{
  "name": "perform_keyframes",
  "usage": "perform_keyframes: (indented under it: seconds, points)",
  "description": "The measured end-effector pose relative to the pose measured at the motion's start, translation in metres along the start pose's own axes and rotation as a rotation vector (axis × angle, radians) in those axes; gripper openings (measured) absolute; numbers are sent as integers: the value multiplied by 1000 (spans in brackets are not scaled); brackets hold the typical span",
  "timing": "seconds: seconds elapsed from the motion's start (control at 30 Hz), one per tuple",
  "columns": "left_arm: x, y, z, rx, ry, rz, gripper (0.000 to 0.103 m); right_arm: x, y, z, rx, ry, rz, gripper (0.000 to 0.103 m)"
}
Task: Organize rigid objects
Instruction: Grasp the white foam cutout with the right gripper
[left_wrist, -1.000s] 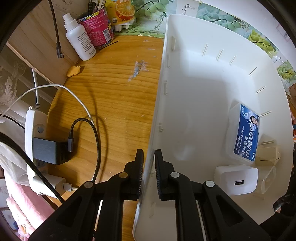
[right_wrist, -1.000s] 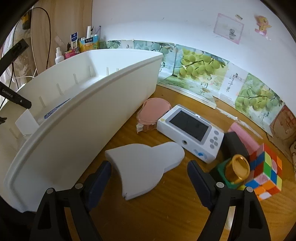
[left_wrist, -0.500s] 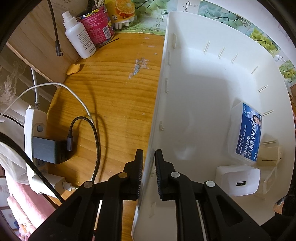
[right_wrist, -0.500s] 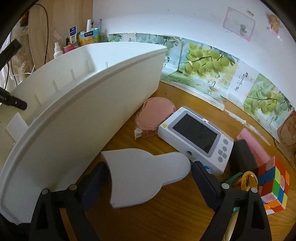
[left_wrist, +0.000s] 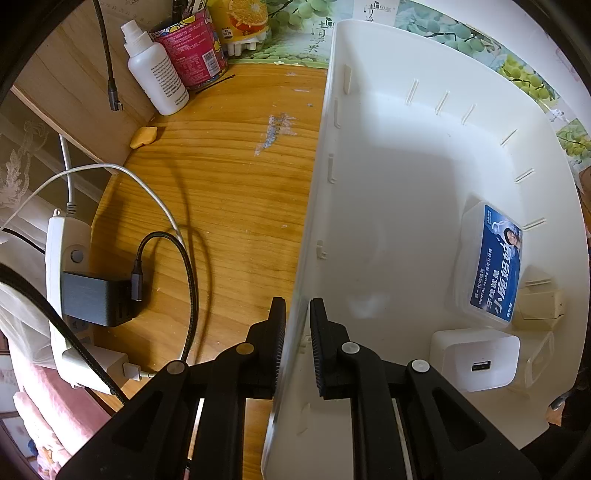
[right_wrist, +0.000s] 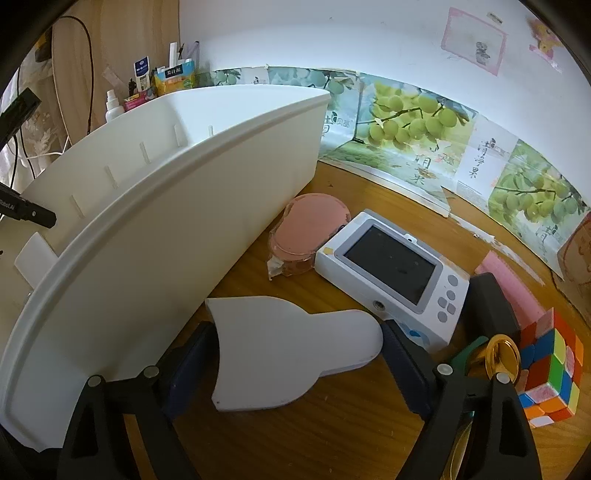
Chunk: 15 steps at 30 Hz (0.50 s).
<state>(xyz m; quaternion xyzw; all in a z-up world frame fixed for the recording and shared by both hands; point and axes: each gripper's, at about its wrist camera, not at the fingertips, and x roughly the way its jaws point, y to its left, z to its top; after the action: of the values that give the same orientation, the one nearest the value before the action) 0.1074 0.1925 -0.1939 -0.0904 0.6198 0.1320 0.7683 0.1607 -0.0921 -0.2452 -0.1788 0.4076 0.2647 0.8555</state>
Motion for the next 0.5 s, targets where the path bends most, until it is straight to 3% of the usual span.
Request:
perform_keyframes:
  seconds: [0.5]
  points:
    - [-2,-2,-1,10,-4,-5,15,-24,-7,-23,138,8,-84,86]
